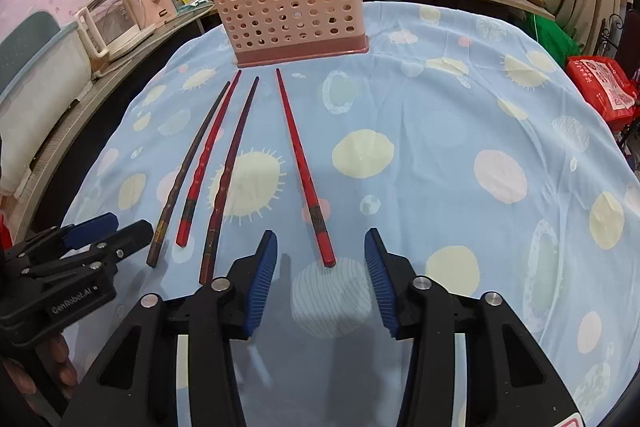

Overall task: Organize utensils
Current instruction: 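Move both open tools back over the remaining red chopsticks, then grasp a brown chopstick with the left tool while the right tool grasps a red chopstick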

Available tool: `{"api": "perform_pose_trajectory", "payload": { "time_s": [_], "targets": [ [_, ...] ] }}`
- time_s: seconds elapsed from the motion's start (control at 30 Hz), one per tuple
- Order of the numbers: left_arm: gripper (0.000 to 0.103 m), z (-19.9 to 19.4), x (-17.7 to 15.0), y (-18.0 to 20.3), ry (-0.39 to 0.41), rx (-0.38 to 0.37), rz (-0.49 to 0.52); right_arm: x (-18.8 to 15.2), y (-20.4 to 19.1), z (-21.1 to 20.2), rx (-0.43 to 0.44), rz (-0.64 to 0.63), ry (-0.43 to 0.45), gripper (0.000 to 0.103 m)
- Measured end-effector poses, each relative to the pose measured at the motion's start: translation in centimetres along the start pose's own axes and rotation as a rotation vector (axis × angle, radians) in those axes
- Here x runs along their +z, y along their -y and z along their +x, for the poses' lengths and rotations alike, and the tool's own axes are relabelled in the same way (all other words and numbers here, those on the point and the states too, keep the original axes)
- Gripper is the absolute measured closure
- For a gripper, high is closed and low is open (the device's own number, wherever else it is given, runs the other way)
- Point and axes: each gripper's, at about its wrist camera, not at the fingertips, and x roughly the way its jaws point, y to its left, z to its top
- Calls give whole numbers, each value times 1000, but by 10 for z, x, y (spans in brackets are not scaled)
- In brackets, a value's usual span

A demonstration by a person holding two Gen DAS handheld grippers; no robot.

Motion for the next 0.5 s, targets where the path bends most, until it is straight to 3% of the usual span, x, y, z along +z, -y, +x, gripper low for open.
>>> {"api": "perform_pose_trajectory", "payload": {
  "time_s": [0.5],
  "targets": [
    [72, 14, -4, 1, -25, 2, 16, 5, -5, 18, -3, -31, -22, 73]
  ]
}}
